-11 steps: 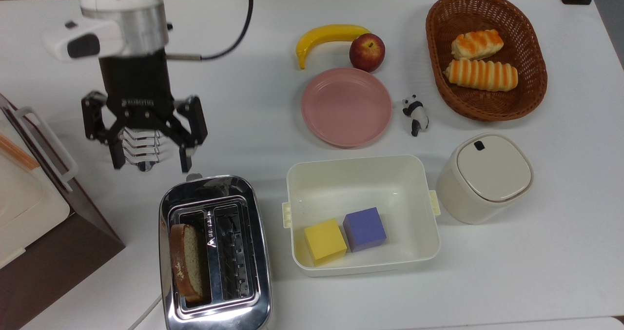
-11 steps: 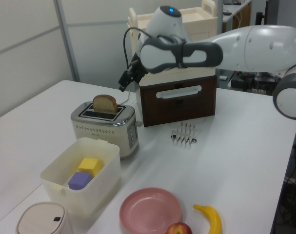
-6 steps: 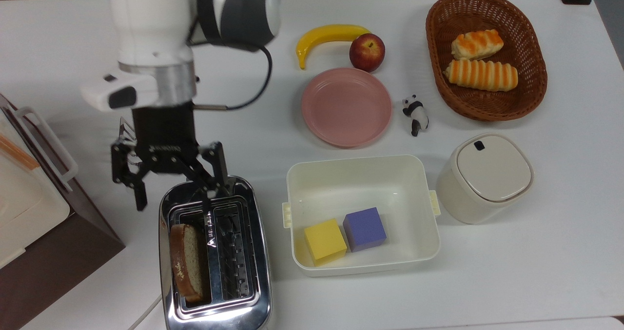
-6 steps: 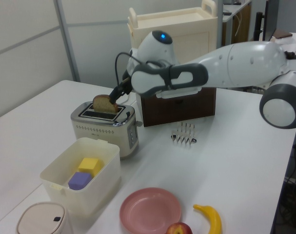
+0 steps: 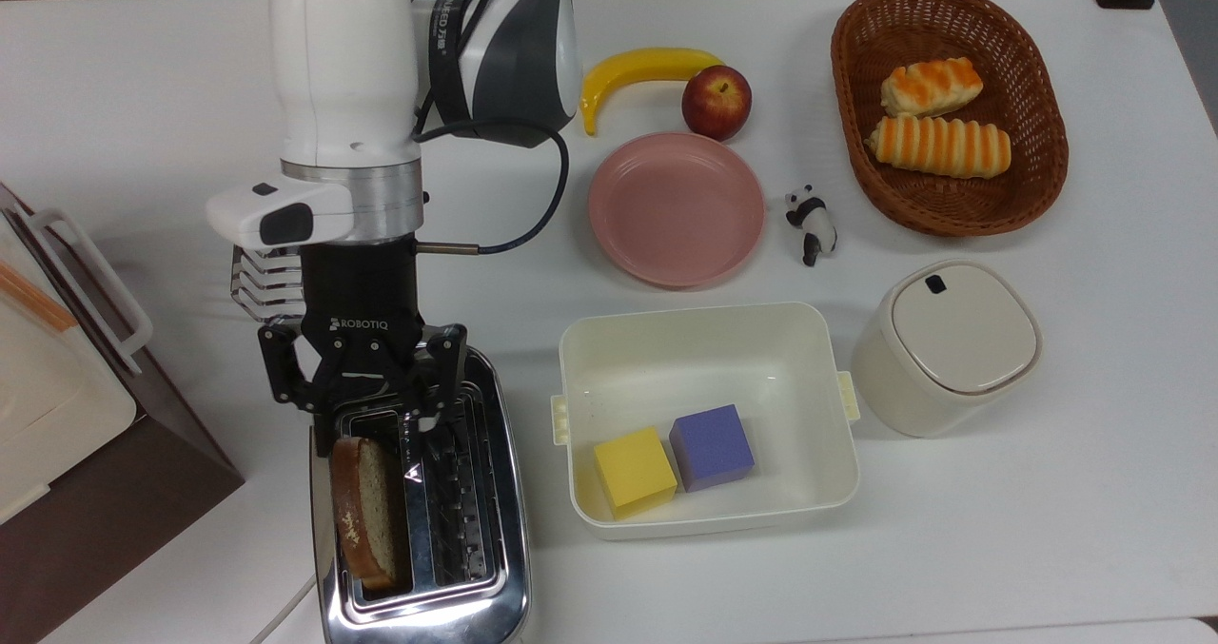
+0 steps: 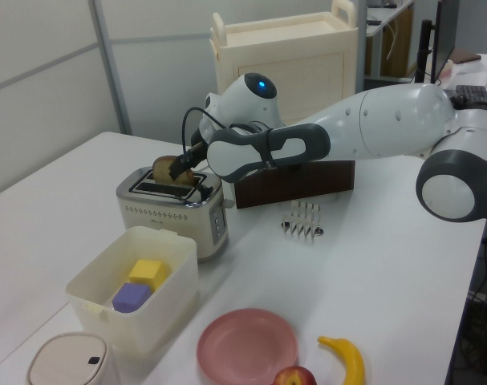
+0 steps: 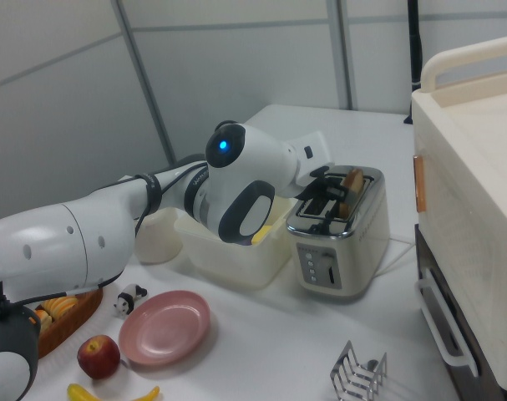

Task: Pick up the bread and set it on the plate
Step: 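Close the gripper on the edge of the bread slice in the toaster, then lift the bread slice straight up out of the toaster slot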

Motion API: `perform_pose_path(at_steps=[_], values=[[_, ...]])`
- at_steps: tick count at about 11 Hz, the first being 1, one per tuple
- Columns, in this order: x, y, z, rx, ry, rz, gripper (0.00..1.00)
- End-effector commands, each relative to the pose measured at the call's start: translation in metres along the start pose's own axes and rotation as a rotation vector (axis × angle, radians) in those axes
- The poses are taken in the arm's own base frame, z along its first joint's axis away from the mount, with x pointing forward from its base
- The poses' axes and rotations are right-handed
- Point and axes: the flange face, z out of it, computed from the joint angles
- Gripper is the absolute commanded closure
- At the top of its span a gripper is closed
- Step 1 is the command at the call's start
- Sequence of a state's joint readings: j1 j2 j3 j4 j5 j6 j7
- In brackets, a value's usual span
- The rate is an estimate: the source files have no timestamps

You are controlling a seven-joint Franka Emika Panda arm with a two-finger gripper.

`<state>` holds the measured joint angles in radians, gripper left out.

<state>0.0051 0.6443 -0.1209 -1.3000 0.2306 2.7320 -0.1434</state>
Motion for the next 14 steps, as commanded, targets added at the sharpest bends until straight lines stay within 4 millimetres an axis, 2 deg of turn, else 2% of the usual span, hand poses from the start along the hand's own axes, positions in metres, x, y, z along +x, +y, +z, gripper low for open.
perform_pose_path(at_steps=[1, 2, 3, 4, 6, 8, 10, 14], values=[[0.004, -0.002, -0.006, 0.014, 0.029, 0.092, 0.78], [0.005, 0.000, -0.008, 0.013, 0.035, 0.095, 0.82], [0.008, 0.001, -0.011, 0.013, 0.041, 0.097, 0.91], [0.010, 0.001, -0.013, 0.013, 0.046, 0.097, 0.95], [0.016, -0.001, -0.020, 0.011, 0.096, 0.098, 0.95], [0.028, -0.002, -0.037, 0.011, 0.147, 0.101, 0.99], [0.039, -0.001, -0.054, 0.015, 0.174, 0.105, 1.00], [0.071, 0.012, -0.119, 0.074, 0.254, 0.246, 1.00]])
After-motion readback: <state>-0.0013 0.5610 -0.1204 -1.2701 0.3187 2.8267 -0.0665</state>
